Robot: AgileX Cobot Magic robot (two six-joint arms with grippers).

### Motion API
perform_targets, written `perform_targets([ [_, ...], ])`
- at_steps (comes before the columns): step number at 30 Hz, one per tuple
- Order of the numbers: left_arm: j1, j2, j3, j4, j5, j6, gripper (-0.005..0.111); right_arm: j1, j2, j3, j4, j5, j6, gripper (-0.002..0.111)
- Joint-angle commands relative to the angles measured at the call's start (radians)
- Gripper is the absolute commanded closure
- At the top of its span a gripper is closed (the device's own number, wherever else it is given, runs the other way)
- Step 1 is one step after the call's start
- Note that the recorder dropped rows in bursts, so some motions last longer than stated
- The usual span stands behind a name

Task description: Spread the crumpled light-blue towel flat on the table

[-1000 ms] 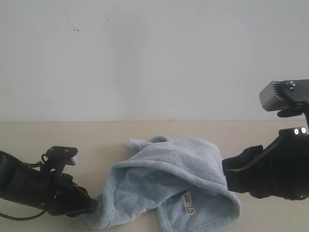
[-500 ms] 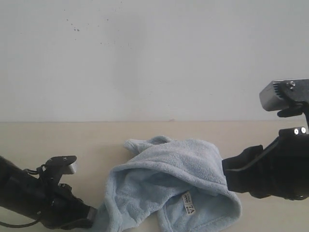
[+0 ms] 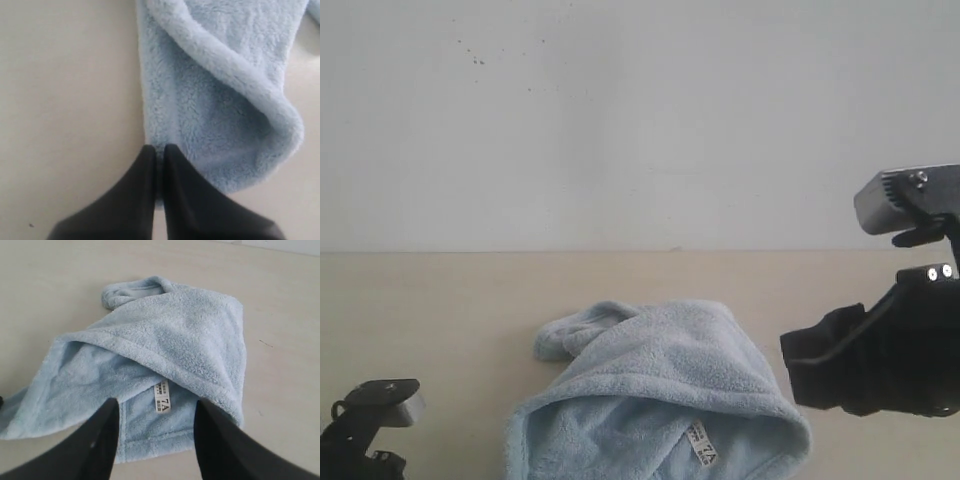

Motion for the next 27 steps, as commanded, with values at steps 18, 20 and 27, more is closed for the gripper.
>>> perform_targets([
  [18, -0.003, -0.357, 0.036, 0.0, 0.03, -0.115, 0.103, 0.016, 0.525, -0.006, 0.515, 0.01, -0.683, 0.062],
  [20, -0.003, -0.357, 0.036, 0.0, 0.035, -0.128, 0.103, 0.042, 0.562, -0.008, 0.523, -0.036, -0.697, 0.062],
  [27, -0.003, -0.357, 0.036, 0.0, 0.035, -0.135, 0.103, 0.111, 0.67, -0.103, 0.524, -0.068, -0.735, 0.062],
])
